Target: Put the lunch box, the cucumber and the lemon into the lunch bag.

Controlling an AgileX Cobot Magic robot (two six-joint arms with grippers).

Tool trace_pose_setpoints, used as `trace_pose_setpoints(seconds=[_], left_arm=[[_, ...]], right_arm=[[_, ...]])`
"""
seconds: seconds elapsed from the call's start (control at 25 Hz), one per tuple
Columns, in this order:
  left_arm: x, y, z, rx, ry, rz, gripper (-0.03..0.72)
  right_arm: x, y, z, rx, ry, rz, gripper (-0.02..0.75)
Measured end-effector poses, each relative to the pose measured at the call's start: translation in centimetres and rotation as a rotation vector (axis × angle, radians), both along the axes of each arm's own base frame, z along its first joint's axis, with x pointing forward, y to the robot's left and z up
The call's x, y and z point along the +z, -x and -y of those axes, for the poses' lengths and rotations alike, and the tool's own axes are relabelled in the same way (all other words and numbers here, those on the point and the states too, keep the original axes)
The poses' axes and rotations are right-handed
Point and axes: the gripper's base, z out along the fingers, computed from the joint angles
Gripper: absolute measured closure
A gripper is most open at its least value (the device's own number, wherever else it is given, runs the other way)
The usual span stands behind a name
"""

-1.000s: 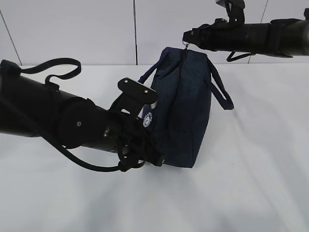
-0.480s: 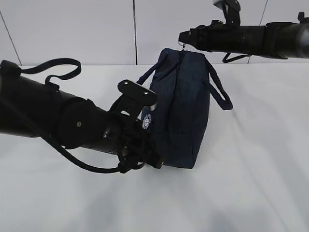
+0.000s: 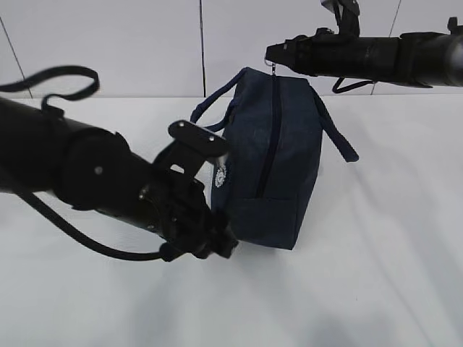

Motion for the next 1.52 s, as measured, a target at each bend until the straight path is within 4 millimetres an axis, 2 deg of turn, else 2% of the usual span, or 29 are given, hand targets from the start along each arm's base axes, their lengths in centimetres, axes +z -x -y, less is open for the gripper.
trace_pose_setpoints(seconds=[0.12, 0.28, 0.48, 0.64, 0.68, 0.88, 1.12, 1.28, 1.52], left_arm=[[3.5, 0.2, -0.9, 0.010, 0.054, 0.043, 0.247], [8.2, -0.3, -3.3, 0.087, 0.138, 0.066, 0.246], [14.8, -3.5, -5.4, 0.174, 0.213, 0.052, 0.249], [18.8, -6.5, -5.1, 0.182, 0.257, 0.019, 0.250], [19.2, -7.1, -4.7, 0.170, 0.254, -0.013, 0.250], [18.5, -10.4, -2.5, 0.120, 0.220, -0.161, 0.249], [16.0, -13.9, 0.1, 0.106, 0.198, -0.284, 0.249], [14.3, -15.6, 1.3, 0.114, 0.221, -0.321, 0.250], [12.3, -17.0, 2.4, 0.118, 0.246, -0.362, 0.250]], right_arm=[[0.0, 0.0, 0.0, 0.005, -0.007, -0.003, 0.731], [0.0, 0.0, 0.0, 0.006, -0.008, -0.005, 0.731], [0.0, 0.1, 0.0, 0.010, -0.010, -0.007, 0.731], [0.0, 0.1, 0.0, 0.015, -0.012, -0.008, 0.731], [0.0, 0.1, 0.0, 0.017, -0.013, -0.007, 0.731], [0.1, 0.2, -0.1, 0.024, -0.017, -0.007, 0.731], [0.1, 0.2, -0.1, 0.029, -0.015, -0.007, 0.731], [0.0, 0.3, -0.1, 0.037, 0.000, -0.005, 0.731], [-0.1, 0.3, -0.1, 0.041, 0.004, -0.005, 0.731]])
